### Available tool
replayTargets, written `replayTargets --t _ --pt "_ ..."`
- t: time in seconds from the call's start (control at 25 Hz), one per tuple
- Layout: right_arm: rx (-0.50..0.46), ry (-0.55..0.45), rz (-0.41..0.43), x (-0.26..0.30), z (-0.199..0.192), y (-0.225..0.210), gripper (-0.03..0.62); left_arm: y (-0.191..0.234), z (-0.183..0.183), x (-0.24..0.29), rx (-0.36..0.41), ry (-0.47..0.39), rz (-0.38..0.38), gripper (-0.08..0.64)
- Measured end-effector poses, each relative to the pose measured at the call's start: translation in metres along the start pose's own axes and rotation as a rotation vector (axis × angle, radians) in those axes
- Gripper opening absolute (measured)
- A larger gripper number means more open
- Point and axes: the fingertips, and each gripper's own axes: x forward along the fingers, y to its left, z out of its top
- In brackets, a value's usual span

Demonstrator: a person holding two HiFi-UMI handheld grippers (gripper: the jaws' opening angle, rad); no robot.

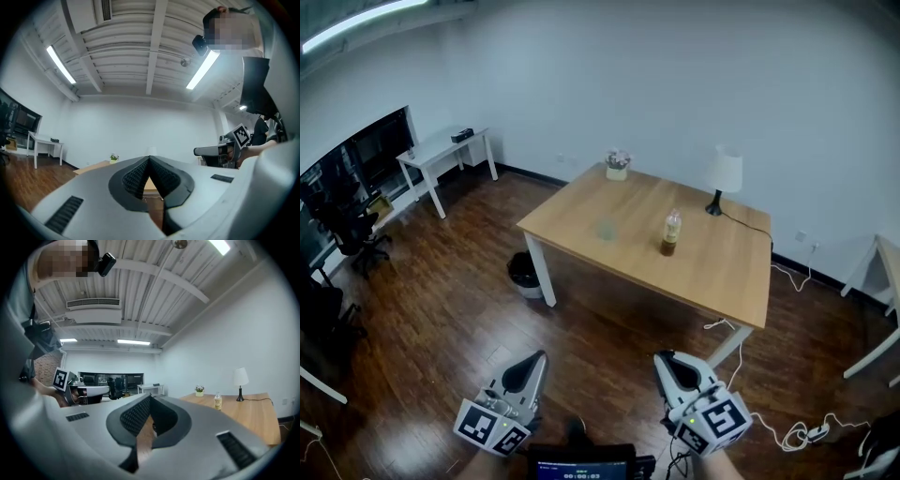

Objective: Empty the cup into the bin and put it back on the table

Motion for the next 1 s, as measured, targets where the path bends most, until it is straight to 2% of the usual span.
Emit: replayTargets --t 0.36,0.68,1.0 --pt "0.024 0.015 -0.028 0.094 0.0 -0.028 0.0 0.099 -0.001 0.047 0.012 -0.032 0.025 0.0" --pt "0.017 0.014 -0.077 0.172 0.002 -0.05 0.0 0.17 -0.011 0.087 -0.018 -0.008 0.007 0.0" --pt "0.011 0.02 -0.095 0.223 0.007 -0.059 0.0 0.216 -0.01 0.114 -0.042 -0.008 -0.003 0.0"
